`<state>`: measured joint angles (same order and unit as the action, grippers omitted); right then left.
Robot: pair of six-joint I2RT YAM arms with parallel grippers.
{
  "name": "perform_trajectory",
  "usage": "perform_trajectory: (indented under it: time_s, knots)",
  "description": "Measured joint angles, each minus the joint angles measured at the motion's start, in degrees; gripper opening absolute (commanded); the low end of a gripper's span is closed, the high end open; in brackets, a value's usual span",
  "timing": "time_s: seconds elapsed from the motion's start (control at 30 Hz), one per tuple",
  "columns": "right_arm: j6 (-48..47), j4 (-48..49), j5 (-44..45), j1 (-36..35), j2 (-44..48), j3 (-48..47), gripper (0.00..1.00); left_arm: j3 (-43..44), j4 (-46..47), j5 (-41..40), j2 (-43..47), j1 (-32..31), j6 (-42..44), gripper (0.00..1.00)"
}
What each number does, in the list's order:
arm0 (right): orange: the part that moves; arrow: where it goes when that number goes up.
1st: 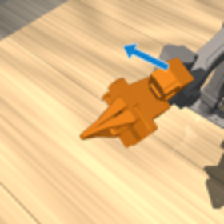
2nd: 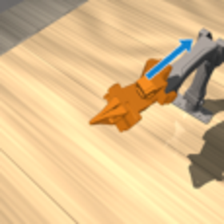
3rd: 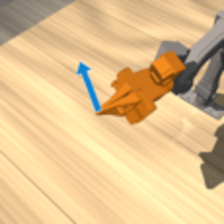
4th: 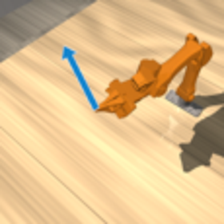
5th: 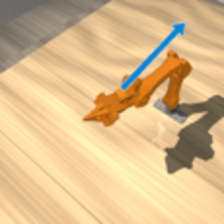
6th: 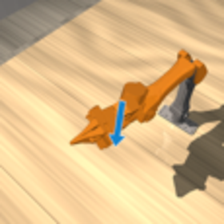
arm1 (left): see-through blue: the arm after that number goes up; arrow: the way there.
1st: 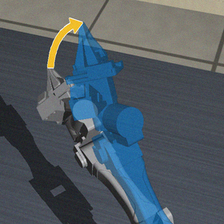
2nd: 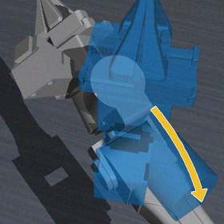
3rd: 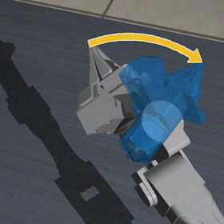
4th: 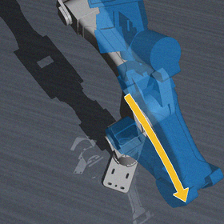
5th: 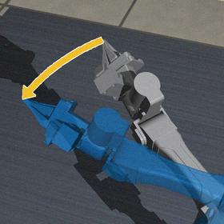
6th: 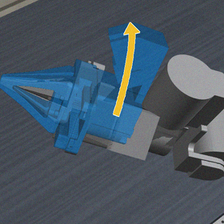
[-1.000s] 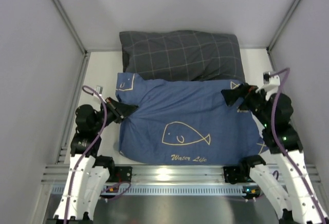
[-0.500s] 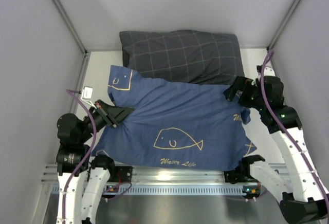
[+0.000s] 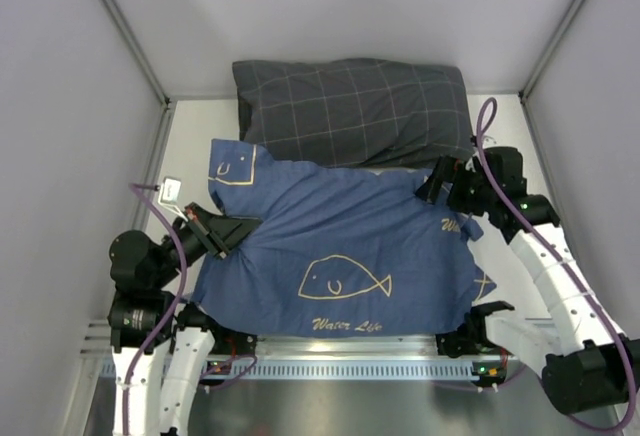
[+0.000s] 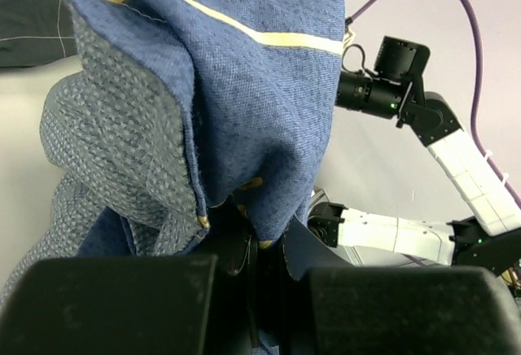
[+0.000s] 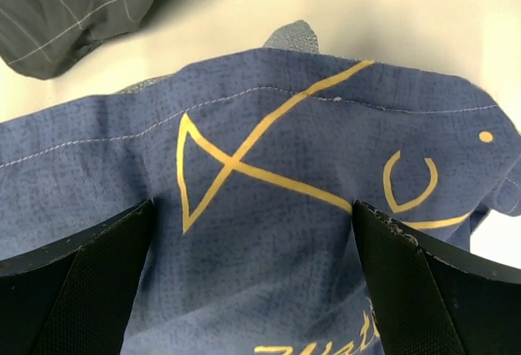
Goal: Remove the pillowcase from the pillow
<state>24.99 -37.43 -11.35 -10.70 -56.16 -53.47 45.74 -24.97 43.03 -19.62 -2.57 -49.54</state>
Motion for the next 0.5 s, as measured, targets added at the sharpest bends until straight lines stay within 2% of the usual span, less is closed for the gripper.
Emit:
perform_trajectory:
  time_s: [0.2,0.43,0.47,0.5]
  knots:
    - [0.44,-0.92,0.48,0.00,6.05,-0.94,0.97,7.23,-5.09,-2.21,-3.65,-0.02,0.07,0.00]
    - [-0.90,-7.32,-0.48,0.00,12.11,-12.79,0.93,20.74,-9.27,-7.74,-10.91,-0.11,3.69,0.00]
    - [-1.31,-8.02,-0.39,0.00,12.59,-13.64,0.89,22.05,-9.84,-8.48,-11.93,-0.11,4.39,0.00]
    - [-1.97,-9.11,-0.33,0.00,13.35,-14.58,0.79,23.15,-10.21,-9.14,-13.07,-0.11,4.94,0.00]
